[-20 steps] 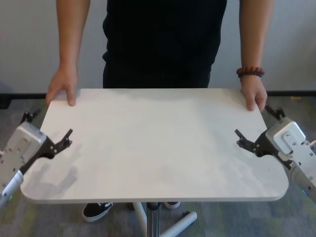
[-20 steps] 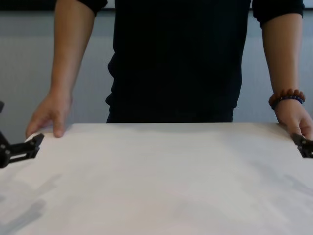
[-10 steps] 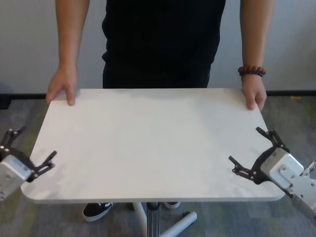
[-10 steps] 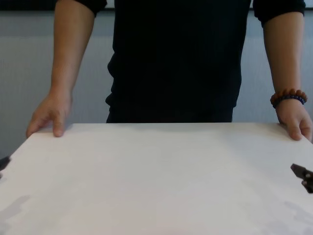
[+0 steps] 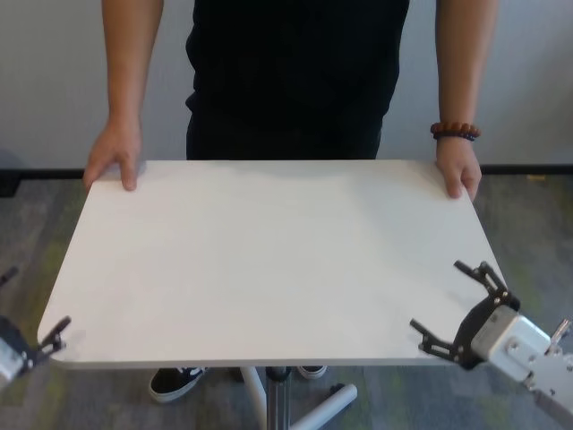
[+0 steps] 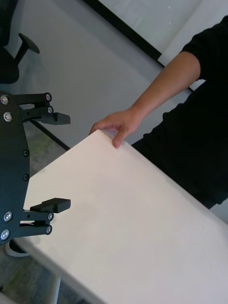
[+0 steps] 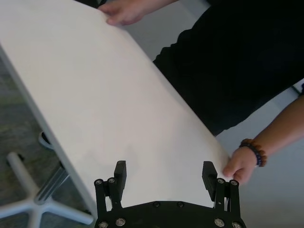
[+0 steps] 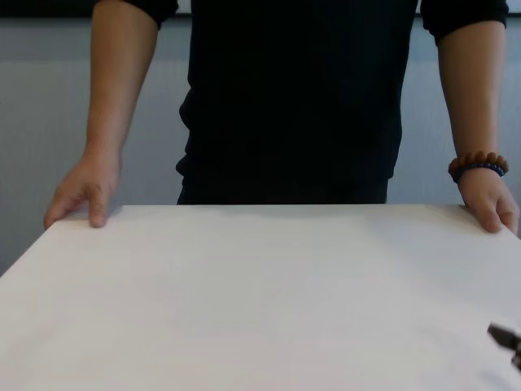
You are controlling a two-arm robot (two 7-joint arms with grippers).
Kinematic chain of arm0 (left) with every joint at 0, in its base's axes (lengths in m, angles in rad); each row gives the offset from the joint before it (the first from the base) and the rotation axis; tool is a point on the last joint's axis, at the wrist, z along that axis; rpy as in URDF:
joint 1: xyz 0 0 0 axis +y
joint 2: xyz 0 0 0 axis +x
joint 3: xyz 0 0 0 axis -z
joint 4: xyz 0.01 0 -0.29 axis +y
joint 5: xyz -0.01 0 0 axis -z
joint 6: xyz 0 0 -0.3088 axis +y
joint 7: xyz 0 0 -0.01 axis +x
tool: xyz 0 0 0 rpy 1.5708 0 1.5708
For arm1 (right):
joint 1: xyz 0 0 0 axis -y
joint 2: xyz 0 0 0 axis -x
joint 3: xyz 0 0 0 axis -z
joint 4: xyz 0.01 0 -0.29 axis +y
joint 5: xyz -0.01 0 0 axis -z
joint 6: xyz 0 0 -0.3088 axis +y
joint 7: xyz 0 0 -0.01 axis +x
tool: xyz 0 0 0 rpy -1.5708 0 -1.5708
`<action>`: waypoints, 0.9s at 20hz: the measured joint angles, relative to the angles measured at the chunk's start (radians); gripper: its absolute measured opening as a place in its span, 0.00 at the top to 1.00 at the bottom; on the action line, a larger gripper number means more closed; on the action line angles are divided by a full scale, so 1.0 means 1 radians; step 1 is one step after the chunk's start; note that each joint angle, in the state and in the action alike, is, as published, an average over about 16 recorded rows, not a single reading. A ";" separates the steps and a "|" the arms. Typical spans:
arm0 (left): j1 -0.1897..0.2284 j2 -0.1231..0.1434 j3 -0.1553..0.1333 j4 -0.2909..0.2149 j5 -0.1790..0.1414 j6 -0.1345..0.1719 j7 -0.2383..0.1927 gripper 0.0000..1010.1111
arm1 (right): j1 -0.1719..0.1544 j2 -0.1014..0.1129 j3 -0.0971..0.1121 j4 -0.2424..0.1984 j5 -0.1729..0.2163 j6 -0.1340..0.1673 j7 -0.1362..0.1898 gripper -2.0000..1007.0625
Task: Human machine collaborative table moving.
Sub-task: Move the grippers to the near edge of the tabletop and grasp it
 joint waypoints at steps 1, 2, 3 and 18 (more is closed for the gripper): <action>0.013 0.006 -0.004 -0.001 0.005 -0.003 0.002 0.01 | -0.004 0.003 -0.002 -0.003 -0.002 0.003 0.009 0.01; 0.026 0.011 -0.007 -0.002 0.010 -0.007 0.005 0.01 | -0.006 0.005 -0.005 -0.006 -0.004 0.005 0.017 0.01; 0.037 0.015 -0.009 -0.003 0.017 -0.010 0.007 0.01 | -0.008 0.006 -0.007 -0.008 -0.005 0.009 0.026 0.01; 0.100 0.021 0.010 0.013 0.152 -0.018 0.010 0.01 | 0.005 0.011 -0.057 -0.021 -0.087 0.099 0.123 0.01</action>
